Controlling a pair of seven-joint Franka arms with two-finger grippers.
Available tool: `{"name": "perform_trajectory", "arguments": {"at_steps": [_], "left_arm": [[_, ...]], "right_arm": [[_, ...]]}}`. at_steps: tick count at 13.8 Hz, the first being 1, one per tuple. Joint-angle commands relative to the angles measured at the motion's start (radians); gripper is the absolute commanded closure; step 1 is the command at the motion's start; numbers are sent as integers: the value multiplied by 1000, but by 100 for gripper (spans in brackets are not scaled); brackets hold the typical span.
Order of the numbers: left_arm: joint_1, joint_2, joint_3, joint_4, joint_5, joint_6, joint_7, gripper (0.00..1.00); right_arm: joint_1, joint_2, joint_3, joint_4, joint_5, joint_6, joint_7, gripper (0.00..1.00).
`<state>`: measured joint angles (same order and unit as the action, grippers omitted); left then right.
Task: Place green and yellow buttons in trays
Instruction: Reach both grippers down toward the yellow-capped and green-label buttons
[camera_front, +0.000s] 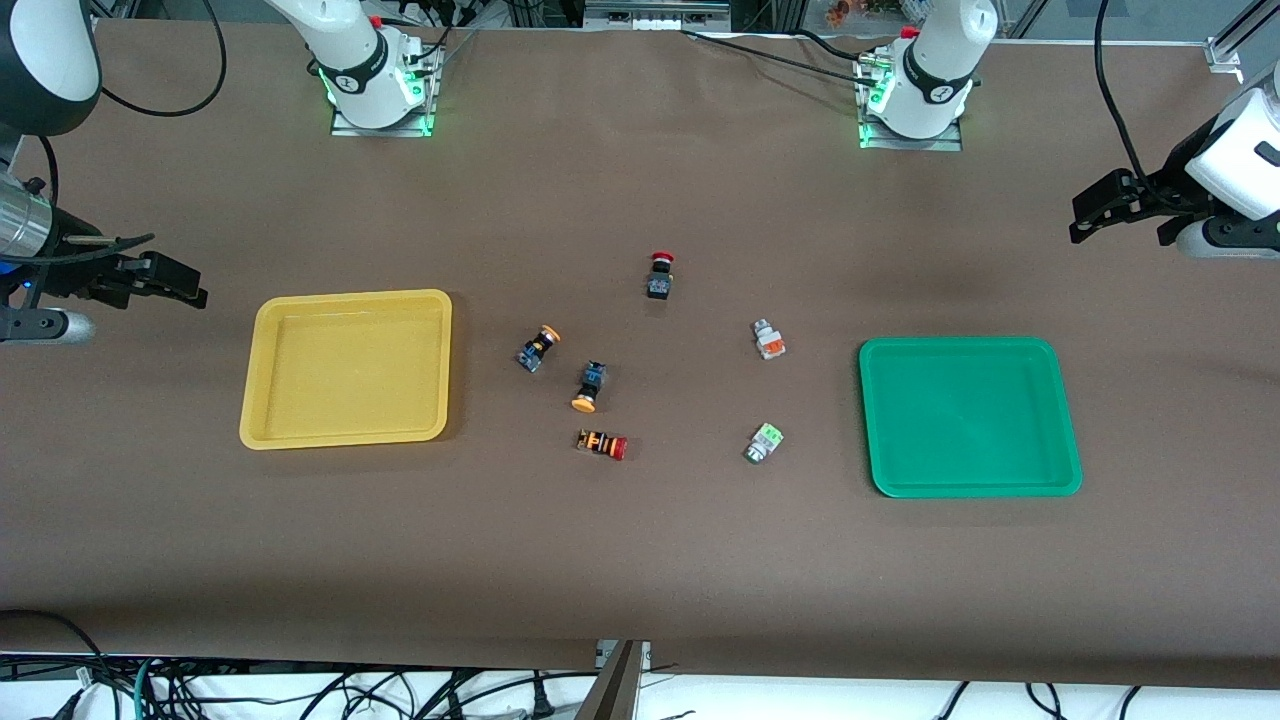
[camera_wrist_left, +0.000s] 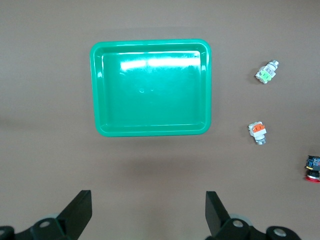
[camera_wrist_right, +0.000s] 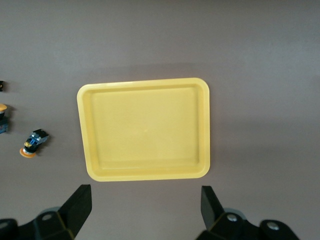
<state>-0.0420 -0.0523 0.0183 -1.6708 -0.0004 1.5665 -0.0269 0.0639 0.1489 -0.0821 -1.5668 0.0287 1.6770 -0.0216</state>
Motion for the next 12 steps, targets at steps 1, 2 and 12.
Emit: {"name": "perform_trajectory", "arguments": {"at_steps": [1,2,12], "left_arm": [[-6,17,2,34,2,-25,12,0],[-6,17,2,36,0,-25,10,0],[-10,28,-6,40,0,-51,7,0]], "right_arm": [[-4,18,8,30,-26,9,17,4],[-4,20,8,30,-35,10,40,4],[54,26,12,17,-104,64,209,4]]}}
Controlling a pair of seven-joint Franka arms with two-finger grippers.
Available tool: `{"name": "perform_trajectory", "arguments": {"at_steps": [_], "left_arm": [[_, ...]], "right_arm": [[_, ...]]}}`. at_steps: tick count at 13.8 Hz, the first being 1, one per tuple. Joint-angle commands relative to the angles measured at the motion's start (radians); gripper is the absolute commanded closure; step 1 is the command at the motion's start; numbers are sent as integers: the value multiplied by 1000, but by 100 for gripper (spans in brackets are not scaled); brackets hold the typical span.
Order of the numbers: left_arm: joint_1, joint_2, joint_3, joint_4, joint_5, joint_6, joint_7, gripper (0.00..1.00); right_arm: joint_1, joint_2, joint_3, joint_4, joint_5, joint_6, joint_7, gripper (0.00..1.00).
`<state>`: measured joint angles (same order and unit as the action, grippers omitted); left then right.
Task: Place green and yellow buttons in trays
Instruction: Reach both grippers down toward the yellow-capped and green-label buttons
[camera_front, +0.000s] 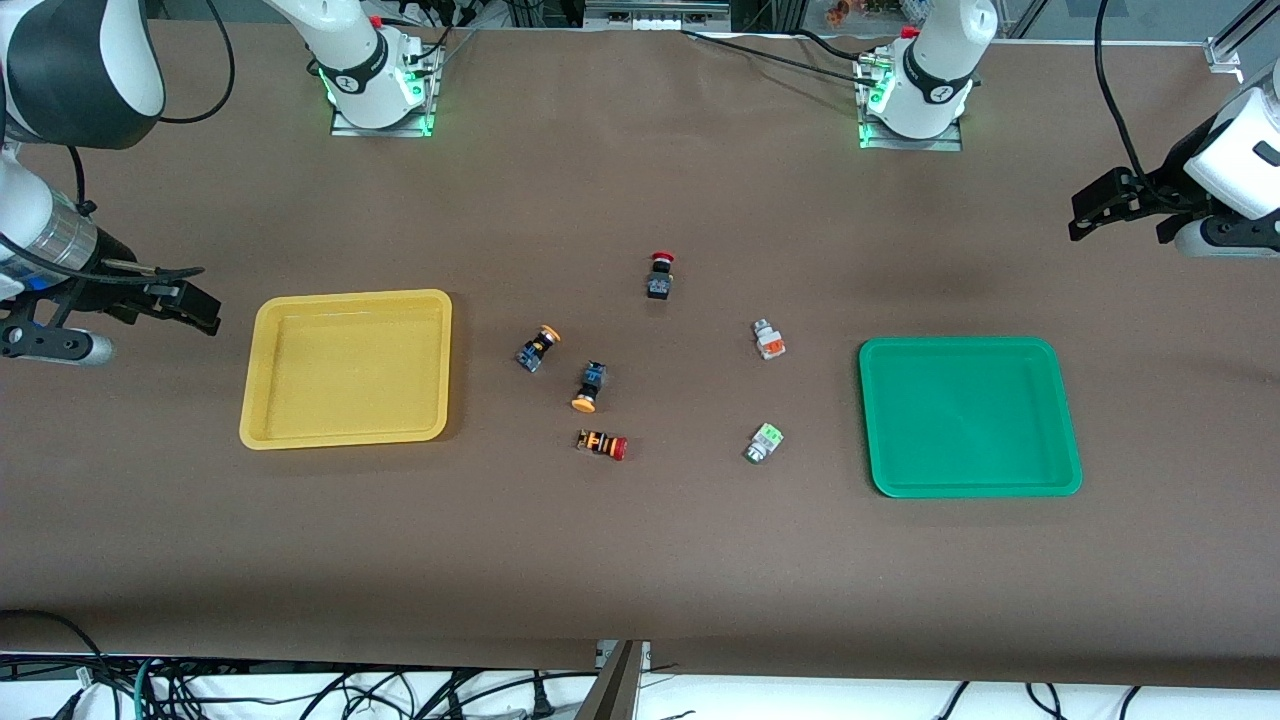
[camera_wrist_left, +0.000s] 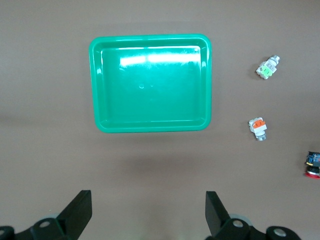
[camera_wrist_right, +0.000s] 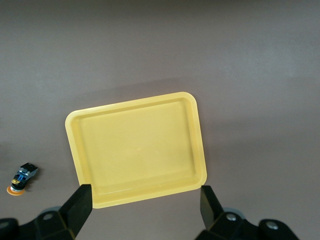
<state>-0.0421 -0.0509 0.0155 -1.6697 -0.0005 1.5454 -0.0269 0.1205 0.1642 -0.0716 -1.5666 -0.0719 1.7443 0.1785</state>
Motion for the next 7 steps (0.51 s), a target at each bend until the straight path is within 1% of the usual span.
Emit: {"name": "perform_trajectory", "arguments": {"at_steps": [1,2,4,5,7], "left_arm": [[-10,25,-20,39,0,-34,4,0],[-9,26,-32,39,-1,-47,5,0],[-10,26,-35,38,-29,-91,16,0],[-13,37,-37,38,-29,-120,36,0],[-19,94,-42,41,-27,-111,117,0]], "right_arm": [[-1,11,1,14,1,-3,9,4],[4,9,3,13,20,-12,9,4],[22,1,7,10,56,-15,16,4],[22,1,21,10,90,-15,22,4],[63,9,41,8,103,-8,91,5]]}}
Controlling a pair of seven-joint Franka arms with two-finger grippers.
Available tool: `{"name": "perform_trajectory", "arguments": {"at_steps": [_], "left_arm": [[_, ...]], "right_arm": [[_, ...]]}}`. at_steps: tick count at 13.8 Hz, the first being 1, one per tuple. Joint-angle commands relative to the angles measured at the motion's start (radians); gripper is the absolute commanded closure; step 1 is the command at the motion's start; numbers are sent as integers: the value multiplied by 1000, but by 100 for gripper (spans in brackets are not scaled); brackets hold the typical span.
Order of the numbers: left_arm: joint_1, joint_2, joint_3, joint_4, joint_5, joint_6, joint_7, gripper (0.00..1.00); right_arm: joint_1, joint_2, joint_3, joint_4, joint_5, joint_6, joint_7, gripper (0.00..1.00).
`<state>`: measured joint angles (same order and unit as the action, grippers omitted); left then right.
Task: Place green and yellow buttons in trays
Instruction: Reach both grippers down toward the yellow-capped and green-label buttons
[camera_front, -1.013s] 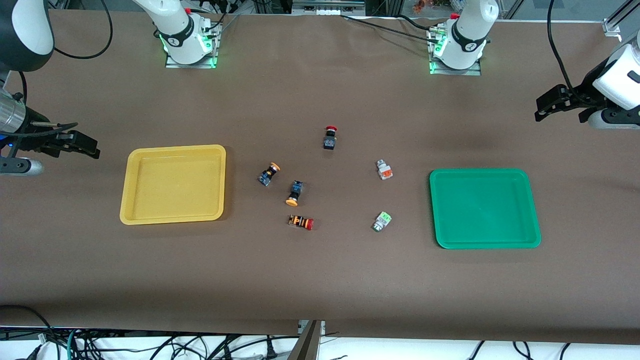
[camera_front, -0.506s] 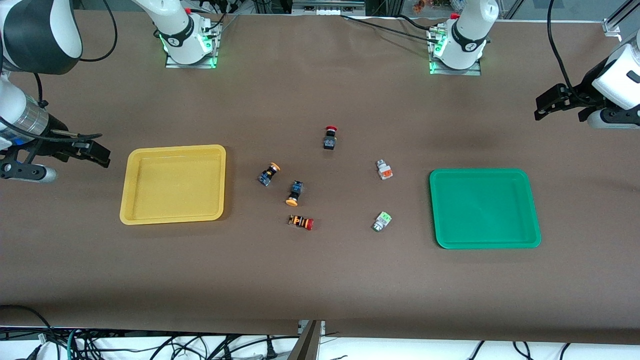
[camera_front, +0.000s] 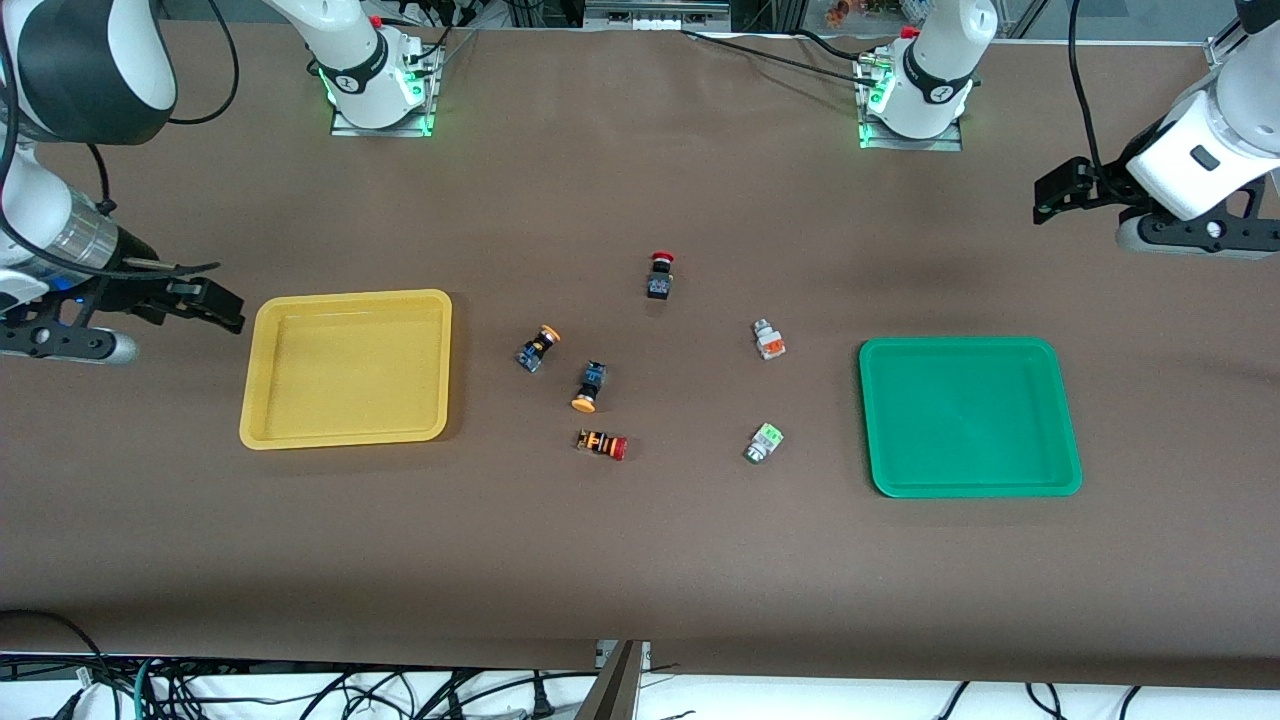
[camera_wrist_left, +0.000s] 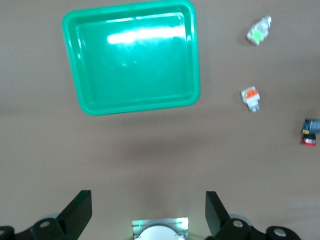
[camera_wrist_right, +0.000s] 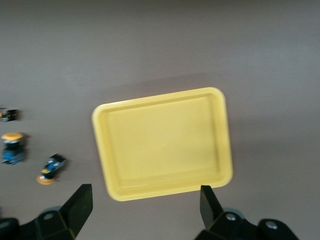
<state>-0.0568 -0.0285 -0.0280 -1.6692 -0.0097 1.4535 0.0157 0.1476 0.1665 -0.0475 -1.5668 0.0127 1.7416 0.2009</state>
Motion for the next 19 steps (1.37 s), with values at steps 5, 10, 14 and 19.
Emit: {"name": "perform_trajectory", "arguments": {"at_steps": [5,10,14,19], "left_arm": [[-57,309,-7,173,-26,102,105,0],[-132,516,-16,263,-26,315,107,0],[-204,628,-21,259,-50,578,105,0],[-281,761,-21,247,-43,721,107,0]], "right_arm": [[197,99,17,8,9,99,420,5],[308,280,17,8,6,303,662,5],[372,346,17,1,0,343,802,5],[406,430,17,-19,3,493,995,6]]}}
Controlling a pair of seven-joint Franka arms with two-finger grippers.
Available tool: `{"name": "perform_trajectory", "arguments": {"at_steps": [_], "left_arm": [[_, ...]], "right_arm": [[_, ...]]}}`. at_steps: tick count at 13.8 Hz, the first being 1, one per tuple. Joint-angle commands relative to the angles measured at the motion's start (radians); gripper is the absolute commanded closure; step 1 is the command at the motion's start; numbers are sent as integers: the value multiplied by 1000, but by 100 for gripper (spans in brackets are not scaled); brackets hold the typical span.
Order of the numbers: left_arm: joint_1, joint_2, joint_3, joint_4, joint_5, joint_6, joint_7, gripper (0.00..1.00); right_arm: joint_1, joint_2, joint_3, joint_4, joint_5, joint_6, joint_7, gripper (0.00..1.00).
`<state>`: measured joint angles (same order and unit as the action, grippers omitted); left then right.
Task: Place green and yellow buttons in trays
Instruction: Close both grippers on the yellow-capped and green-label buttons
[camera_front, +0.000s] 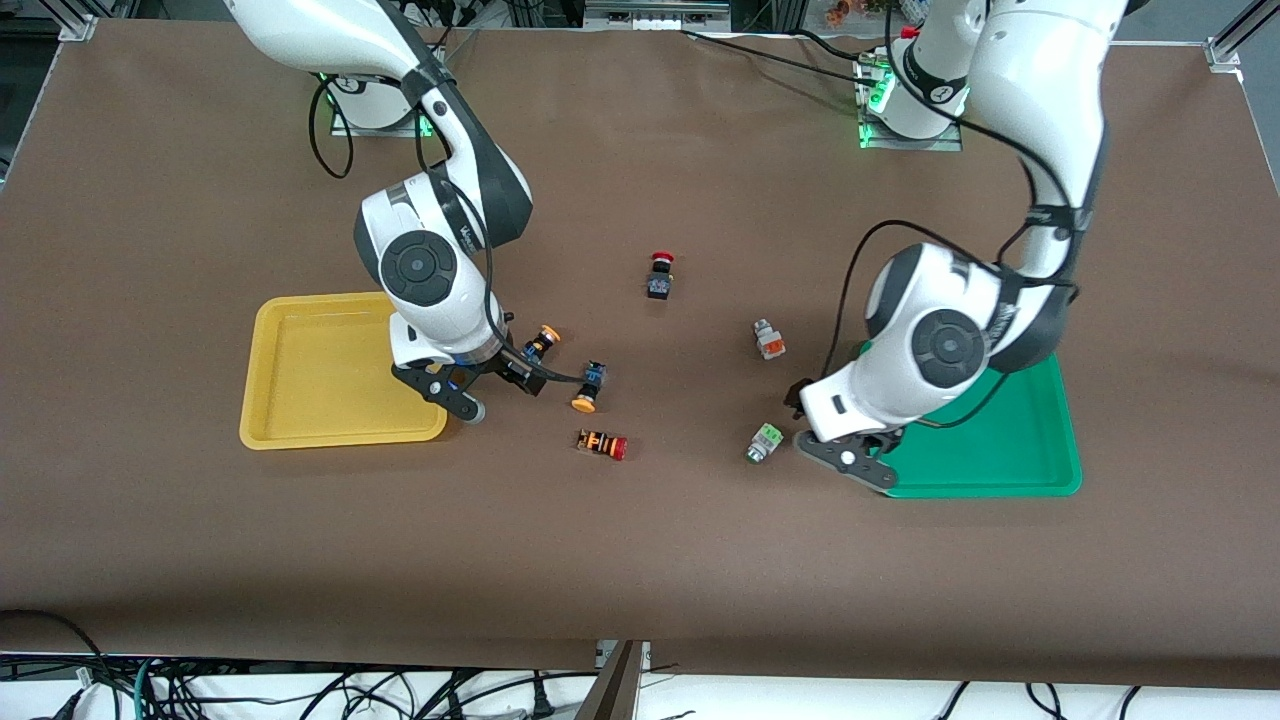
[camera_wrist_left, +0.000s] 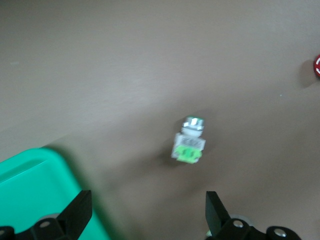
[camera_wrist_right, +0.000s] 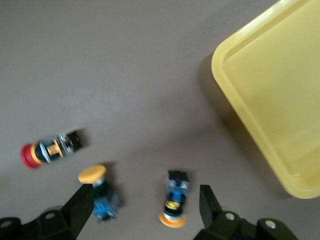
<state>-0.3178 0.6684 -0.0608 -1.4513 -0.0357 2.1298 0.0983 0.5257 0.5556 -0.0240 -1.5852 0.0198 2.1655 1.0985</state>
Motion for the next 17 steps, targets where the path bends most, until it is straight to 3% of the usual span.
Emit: {"name": "perform_trajectory", "arguments": {"at_steps": [1,5,12,14,17], "left_arm": [[-24,88,12,29,-16,79,29,0],[-82,174,13,28,-15,180,29,0],[-98,192,21,19,51,220,34,0],[-96,195,21,20,53,220,49,23],[-95,200,21,19,51,217,51,77]], "right_arm": [[31,50,-7,-2,-4,76,121,6],[33,53,-7,-85,-4,134,130,9],[42,52,-2,-205,9,284,201,9],[56,53,-2,-219,11,293,204,9],[60,55,-2,-245,12,293,204,8]]}}
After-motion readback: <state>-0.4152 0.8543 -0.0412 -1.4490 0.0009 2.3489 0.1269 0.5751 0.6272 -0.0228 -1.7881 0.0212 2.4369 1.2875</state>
